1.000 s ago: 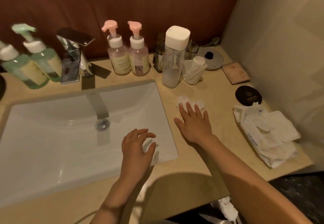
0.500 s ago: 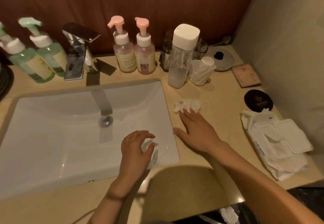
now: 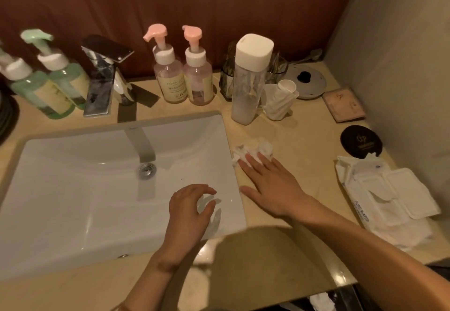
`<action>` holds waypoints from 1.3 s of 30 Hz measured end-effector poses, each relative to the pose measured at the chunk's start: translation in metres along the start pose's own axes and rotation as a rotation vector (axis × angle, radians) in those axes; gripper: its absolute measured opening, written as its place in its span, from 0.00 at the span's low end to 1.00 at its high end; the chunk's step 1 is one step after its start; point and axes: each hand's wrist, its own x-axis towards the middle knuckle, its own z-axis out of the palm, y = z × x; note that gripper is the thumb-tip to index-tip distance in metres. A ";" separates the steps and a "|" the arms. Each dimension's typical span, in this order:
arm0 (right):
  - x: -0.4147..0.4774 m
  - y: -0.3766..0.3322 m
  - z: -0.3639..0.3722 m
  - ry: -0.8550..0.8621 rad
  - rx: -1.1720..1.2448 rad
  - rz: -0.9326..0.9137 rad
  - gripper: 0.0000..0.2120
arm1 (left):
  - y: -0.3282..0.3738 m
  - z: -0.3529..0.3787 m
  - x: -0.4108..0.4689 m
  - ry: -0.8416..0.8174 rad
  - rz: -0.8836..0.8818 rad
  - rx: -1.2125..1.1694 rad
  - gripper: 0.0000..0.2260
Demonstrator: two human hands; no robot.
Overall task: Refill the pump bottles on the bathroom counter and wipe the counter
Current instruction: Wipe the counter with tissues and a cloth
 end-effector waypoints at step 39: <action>-0.137 -0.017 0.053 0.160 0.176 0.525 0.26 | 0.016 -0.002 -0.035 -0.260 0.102 -0.031 0.08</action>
